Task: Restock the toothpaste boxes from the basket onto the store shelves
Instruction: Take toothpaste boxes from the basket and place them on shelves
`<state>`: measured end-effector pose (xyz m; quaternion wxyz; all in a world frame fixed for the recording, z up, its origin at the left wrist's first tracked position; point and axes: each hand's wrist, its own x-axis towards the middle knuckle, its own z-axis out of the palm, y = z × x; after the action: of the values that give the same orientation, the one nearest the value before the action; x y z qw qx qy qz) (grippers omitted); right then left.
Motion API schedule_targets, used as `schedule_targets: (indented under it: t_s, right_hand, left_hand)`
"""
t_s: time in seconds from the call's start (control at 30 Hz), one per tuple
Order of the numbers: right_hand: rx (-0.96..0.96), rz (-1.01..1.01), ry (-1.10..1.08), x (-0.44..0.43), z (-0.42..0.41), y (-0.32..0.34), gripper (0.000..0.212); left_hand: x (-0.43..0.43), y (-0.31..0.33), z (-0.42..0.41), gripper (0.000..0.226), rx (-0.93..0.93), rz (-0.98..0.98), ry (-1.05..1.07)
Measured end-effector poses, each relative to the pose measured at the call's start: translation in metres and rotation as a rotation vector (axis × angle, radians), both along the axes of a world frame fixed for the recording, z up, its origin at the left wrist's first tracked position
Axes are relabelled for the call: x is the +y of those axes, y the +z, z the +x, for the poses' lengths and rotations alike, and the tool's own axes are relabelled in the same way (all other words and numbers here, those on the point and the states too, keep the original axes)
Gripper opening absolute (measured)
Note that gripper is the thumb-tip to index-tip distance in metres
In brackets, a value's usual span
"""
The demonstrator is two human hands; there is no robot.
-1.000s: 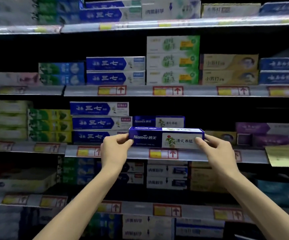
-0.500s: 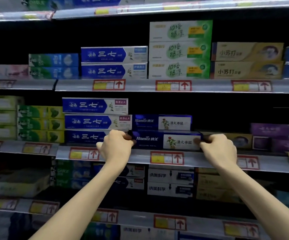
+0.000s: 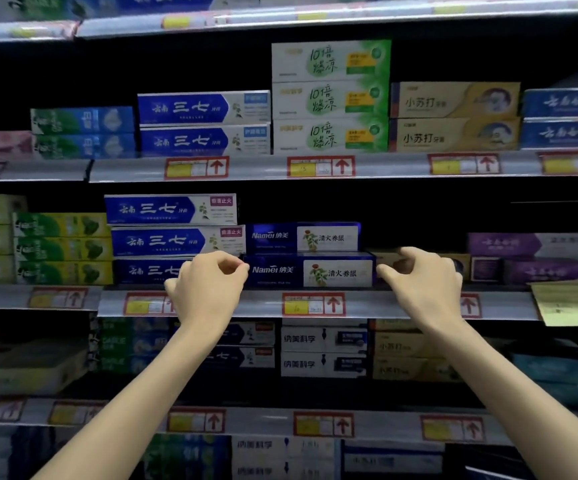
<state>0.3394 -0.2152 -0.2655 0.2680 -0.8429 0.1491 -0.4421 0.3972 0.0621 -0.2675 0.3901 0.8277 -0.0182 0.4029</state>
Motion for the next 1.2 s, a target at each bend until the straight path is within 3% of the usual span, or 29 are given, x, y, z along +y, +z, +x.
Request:
schedule_targets:
  t_s: [0.17, 0.43, 0.73, 0.93, 1.1, 1.2]
  right_hand:
    - [-0.118, 0.04, 0.092, 0.009, -0.06, 0.004, 0.045]
    - [-0.078, 0.137, 0.222, 0.031, -0.135, -0.043, 0.036]
    - [0.129, 0.204, 0.208, 0.046, -0.181, -0.159, 0.033]
    - [0.384, 0.235, 0.18, 0.058, -0.199, -0.243, 0.032]
    - [0.606, 0.185, 0.209, 0.07, -0.202, -0.296, 0.032]
    - [0.734, 0.12, 0.275, 0.076, -0.199, -0.322, 0.033]
  left_hand:
    - [0.007, -0.006, -0.041, 0.015, 0.052, -0.243, -0.439]
    - [0.002, -0.049, -0.094, 0.02, 0.323, -0.402, -0.662]
    - [0.002, -0.161, -0.128, 0.022, 0.543, -0.29, -0.716]
    - [0.003, -0.265, -0.139, 0.025, 0.759, -0.2, -0.748]
    - [0.005, -0.329, -0.146, 0.025, 0.957, -0.059, -0.768]
    - [0.004, -0.359, -0.143, 0.021, 1.083, 0.127, -0.811]
